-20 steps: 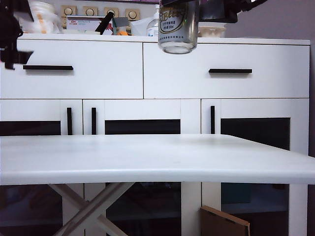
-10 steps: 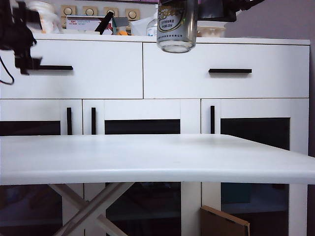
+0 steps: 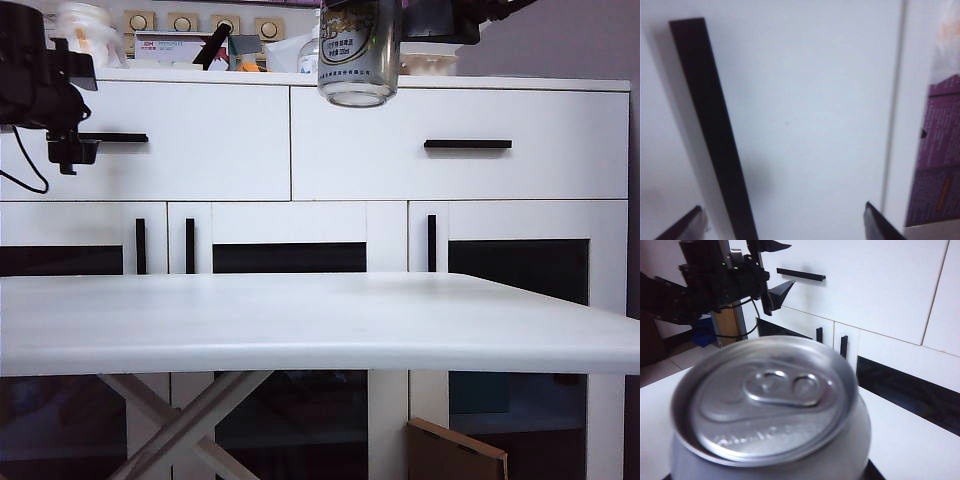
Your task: Pick up a can of beer from the white table, open the left drawer, place the beer inside the drawer, and finally close the drawer.
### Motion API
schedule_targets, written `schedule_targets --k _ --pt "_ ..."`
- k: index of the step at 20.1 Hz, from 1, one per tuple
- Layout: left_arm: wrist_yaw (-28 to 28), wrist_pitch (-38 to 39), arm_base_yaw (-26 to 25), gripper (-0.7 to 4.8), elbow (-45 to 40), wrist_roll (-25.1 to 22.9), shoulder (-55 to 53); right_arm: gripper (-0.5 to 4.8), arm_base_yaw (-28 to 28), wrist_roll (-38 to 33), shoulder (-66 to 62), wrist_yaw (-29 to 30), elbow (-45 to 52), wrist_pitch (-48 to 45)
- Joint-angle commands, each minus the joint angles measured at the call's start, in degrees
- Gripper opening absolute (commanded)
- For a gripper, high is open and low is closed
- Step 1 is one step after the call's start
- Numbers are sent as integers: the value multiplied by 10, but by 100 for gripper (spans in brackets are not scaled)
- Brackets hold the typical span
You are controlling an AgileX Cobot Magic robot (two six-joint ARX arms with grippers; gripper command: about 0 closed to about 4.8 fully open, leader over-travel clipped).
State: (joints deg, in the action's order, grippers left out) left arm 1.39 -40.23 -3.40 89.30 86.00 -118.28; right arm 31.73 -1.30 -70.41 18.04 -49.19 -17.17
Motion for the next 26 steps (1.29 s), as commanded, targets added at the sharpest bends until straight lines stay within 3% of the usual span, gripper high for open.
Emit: schedule_targets --k 1,6,13,19,22,26 --pt "-2 -2 1 412 22 -1 -18 165 1 -2 8 3 -8 -36" --pt "-5 10 0 412 33 -3 -32 165 1 -2 8 1 -8 -36" --pt "3 50 1 411 116 -5 -70 165 0 -2 8 0 -8 -37" --pt "3 68 1 388 118 -5 -72 165 0 -2 8 -1 -8 -37" --pt "3 71 1 262 118 -5 -72 165 0 -2 8 -1 -8 -37" --pt "-1 72 1 37 118 -5 -72 165 0 -2 8 -1 -8 -37"
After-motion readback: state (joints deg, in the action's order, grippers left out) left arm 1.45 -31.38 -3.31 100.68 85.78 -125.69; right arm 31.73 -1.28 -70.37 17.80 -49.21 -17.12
